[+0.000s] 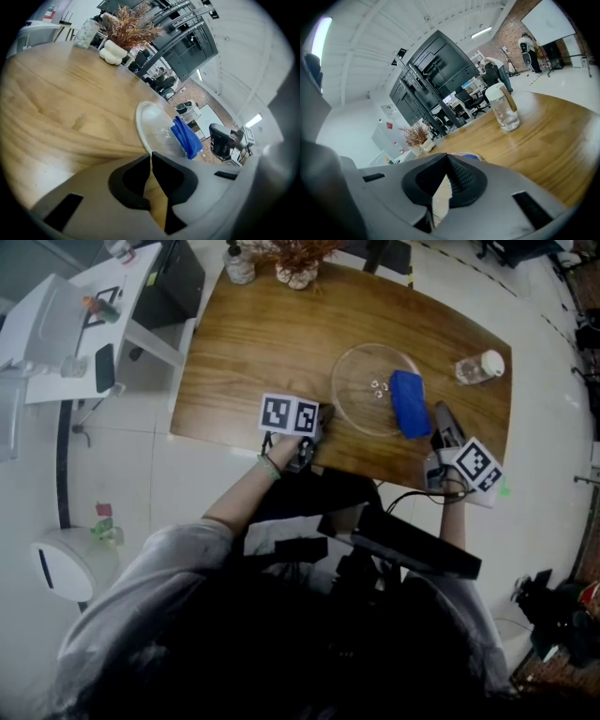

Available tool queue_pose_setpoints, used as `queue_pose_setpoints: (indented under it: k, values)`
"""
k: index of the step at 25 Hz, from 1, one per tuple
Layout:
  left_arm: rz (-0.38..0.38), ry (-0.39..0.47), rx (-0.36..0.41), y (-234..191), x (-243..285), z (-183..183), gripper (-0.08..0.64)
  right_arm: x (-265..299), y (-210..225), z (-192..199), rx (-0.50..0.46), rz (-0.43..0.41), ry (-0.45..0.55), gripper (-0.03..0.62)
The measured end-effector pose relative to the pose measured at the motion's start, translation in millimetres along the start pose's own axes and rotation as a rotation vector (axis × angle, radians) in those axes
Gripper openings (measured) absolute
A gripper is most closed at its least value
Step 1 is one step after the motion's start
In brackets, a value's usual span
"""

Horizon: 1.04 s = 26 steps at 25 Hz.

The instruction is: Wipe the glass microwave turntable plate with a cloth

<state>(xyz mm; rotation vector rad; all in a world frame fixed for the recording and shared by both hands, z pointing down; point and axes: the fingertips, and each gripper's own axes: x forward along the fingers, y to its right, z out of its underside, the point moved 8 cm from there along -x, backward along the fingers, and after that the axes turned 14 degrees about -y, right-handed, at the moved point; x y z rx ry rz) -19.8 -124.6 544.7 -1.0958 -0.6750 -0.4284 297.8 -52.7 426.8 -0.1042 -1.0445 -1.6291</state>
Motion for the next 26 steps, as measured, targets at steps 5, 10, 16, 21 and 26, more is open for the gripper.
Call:
queue_pose_setpoints:
  k: [5, 10, 16, 21, 26]
  values:
    - [0.025, 0.046, 0.022, 4.1, -11.6, -0.7, 0.009, -4.8, -6.0, 18.3, 0.060, -0.026, 0.024, 0.011]
    - [0.041, 0.078, 0.032, 5.3, -20.1, 1.7, 0.009, -11.9, -14.1, 28.4, 0.063, -0.027, 0.048, 0.011]
    - [0.035, 0.076, 0.030, 3.5, -24.1, 10.3, 0.010, -22.3, -16.2, 39.4, 0.032, 0.007, 0.065, 0.009]
    - [0.030, 0.084, 0.041, 4.2, -24.7, 13.7, 0.009, -27.0, -17.2, 49.6, 0.056, -0.001, 0.070, 0.009]
    - [0.029, 0.093, 0.030, 3.0, -27.6, 17.7, 0.010, -28.4, -21.5, 56.0, 0.068, -0.013, 0.072, 0.009]
